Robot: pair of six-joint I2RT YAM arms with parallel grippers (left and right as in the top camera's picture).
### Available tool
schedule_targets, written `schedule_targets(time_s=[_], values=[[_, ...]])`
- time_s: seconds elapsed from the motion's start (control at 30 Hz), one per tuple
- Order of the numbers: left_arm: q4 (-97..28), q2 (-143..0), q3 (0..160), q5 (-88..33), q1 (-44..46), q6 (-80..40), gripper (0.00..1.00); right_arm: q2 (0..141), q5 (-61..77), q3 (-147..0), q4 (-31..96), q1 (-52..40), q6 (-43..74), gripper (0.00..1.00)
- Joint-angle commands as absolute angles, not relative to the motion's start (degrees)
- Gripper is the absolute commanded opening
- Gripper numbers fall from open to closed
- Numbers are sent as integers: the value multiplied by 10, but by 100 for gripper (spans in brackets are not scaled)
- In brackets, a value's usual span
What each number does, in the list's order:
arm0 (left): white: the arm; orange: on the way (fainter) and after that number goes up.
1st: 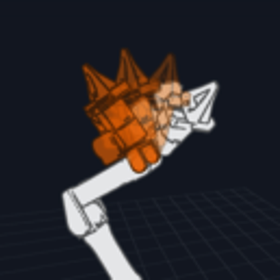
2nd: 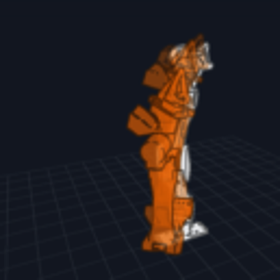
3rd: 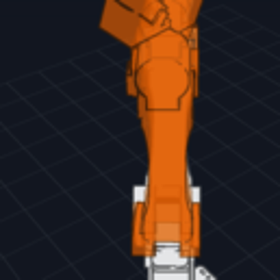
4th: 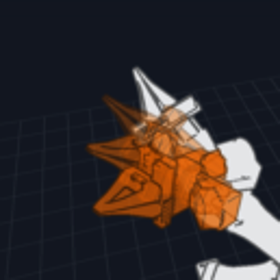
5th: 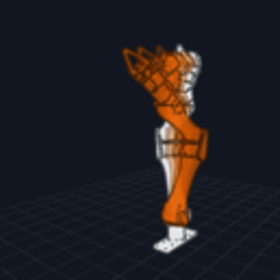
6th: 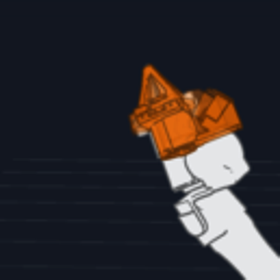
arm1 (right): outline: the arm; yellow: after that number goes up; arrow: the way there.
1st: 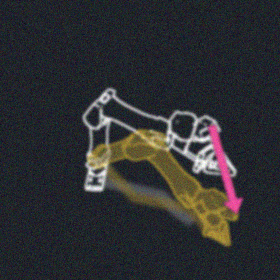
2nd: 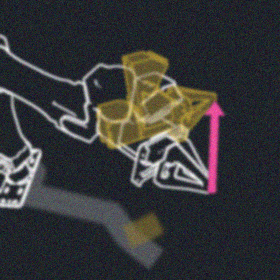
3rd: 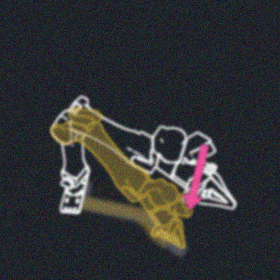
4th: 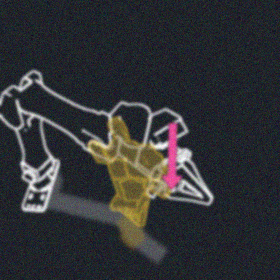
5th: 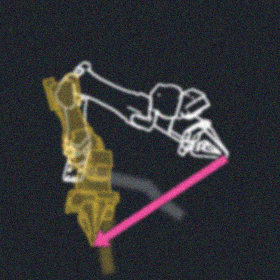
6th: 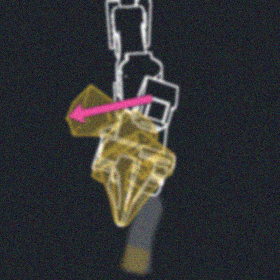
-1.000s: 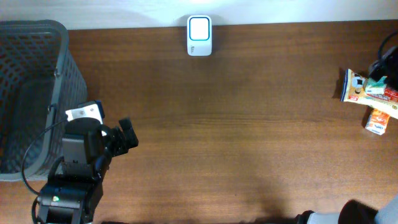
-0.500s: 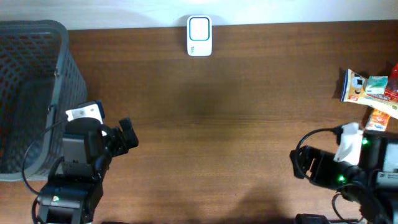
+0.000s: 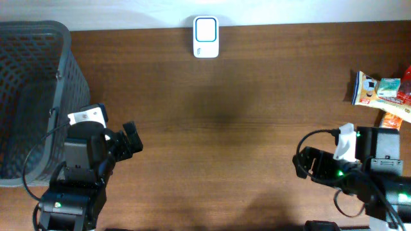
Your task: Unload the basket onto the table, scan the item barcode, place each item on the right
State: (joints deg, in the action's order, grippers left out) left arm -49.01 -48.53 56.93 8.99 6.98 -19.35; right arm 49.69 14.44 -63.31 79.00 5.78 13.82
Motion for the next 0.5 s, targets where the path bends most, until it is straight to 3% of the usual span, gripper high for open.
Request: schedule_targets(time_s=[0.0,0.3,0.47], values=[[-489,-483,570,88,69,-199,99,427,135,-528,663,51,88,99],[-489,-483,570,88,69,-199,99,149,159,-147,125,18,77,99],[-489,-483,570,88,69,-199,99,64,158,-22,7,18,73,98]])
